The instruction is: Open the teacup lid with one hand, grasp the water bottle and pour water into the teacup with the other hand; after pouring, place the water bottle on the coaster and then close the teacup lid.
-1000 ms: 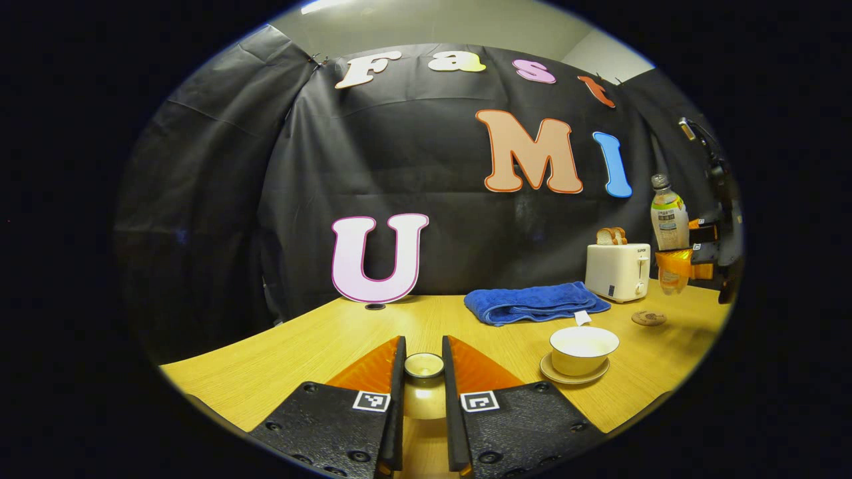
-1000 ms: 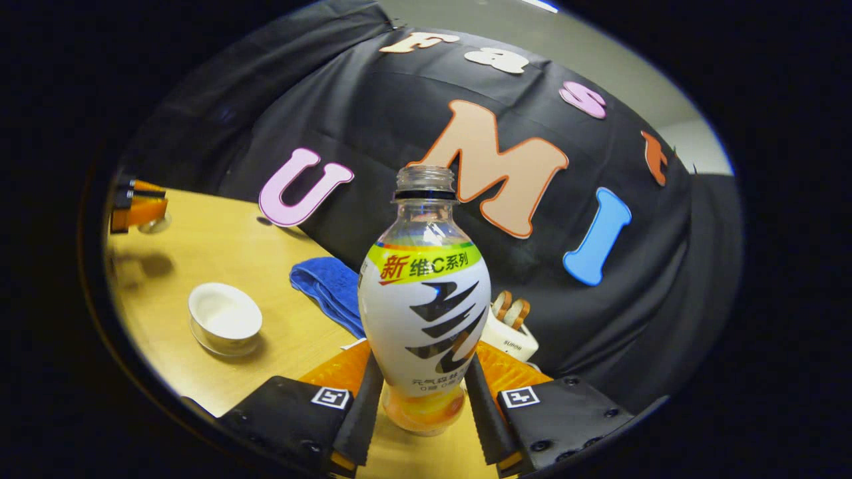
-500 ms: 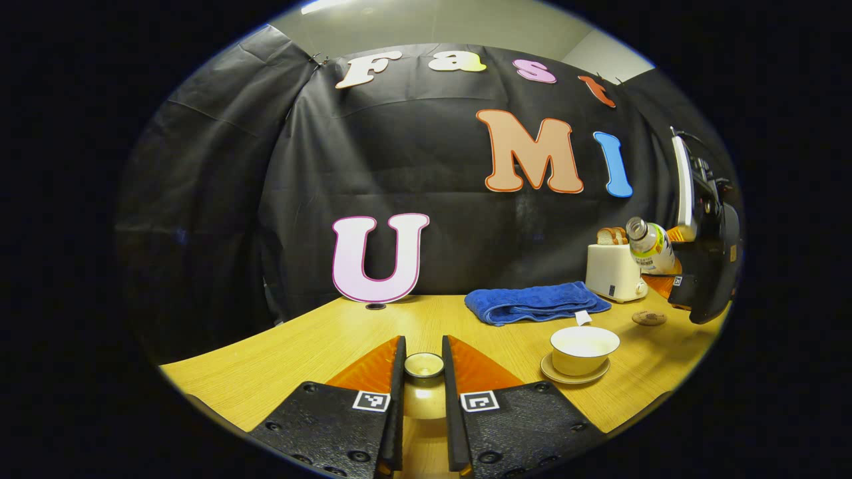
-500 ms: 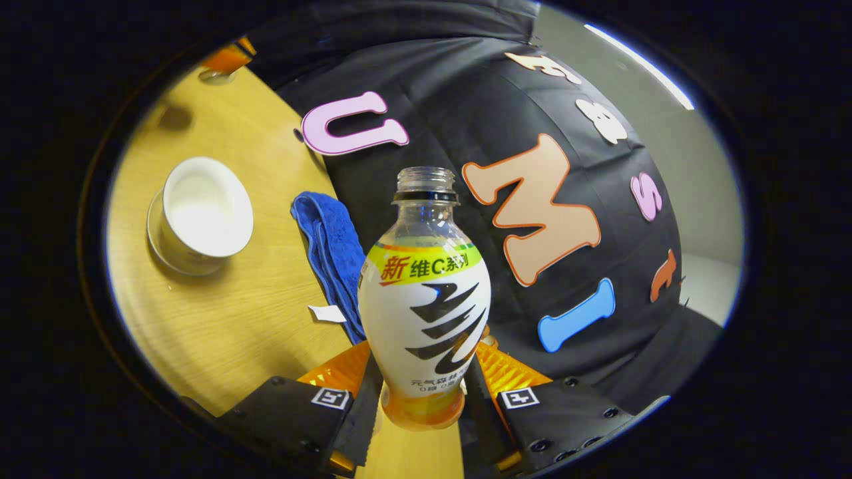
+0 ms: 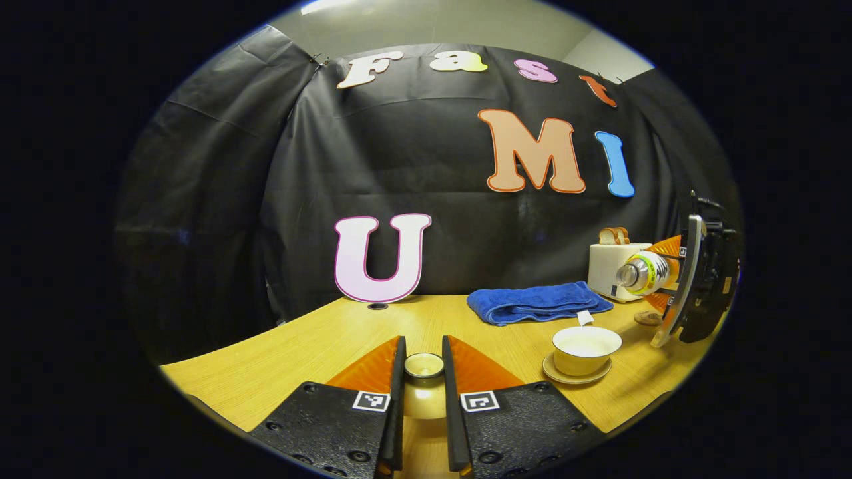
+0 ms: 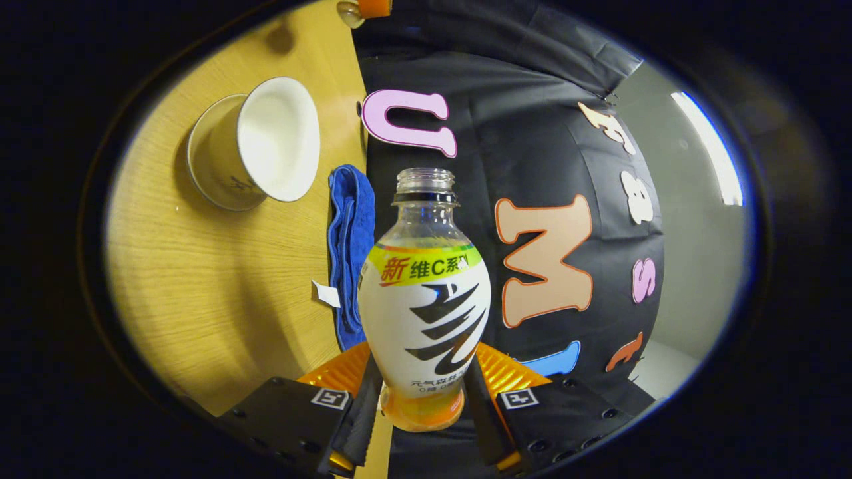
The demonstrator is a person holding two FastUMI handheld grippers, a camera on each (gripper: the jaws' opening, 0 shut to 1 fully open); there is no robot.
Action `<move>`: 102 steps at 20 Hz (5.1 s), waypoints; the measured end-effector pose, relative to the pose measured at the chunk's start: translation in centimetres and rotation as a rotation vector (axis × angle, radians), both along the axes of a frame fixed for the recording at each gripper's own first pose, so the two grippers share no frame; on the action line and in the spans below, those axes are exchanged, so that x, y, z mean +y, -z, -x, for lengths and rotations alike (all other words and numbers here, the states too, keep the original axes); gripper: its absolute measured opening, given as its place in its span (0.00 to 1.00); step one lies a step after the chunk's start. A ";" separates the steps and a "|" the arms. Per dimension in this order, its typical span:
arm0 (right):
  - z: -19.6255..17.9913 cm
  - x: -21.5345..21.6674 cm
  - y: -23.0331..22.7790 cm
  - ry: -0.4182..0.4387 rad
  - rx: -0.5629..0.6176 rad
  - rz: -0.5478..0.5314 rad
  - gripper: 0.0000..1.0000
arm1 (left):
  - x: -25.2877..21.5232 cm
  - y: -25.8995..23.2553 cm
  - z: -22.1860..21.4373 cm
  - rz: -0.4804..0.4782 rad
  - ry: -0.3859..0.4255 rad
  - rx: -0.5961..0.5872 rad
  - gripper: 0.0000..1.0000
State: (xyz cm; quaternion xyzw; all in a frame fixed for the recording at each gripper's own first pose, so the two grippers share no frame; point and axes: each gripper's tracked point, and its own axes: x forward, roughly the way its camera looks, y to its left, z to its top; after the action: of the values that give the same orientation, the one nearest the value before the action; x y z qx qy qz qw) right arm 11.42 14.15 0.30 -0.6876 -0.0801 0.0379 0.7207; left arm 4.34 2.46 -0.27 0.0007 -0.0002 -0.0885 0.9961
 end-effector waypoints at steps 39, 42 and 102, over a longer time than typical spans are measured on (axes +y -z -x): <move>0.2 2.0 -0.4 -0.102 -0.209 0.308 0.66 | -0.2 0.1 0.0 0.002 0.003 0.004 0.24; 0.0 1.6 -0.1 -0.065 -0.045 0.061 0.64 | -0.1 0.2 0.0 0.002 0.004 0.004 0.24; -2.3 -12.9 3.0 0.093 0.414 -1.519 0.94 | -1.8 0.3 -1.0 0.003 0.048 0.006 0.24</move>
State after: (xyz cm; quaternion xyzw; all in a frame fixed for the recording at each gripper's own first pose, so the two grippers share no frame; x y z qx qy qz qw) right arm 13.69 1.27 -2.75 0.0114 0.0804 0.0698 0.9943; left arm 5.29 0.65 -0.53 -0.0012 0.0026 -0.1124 0.9937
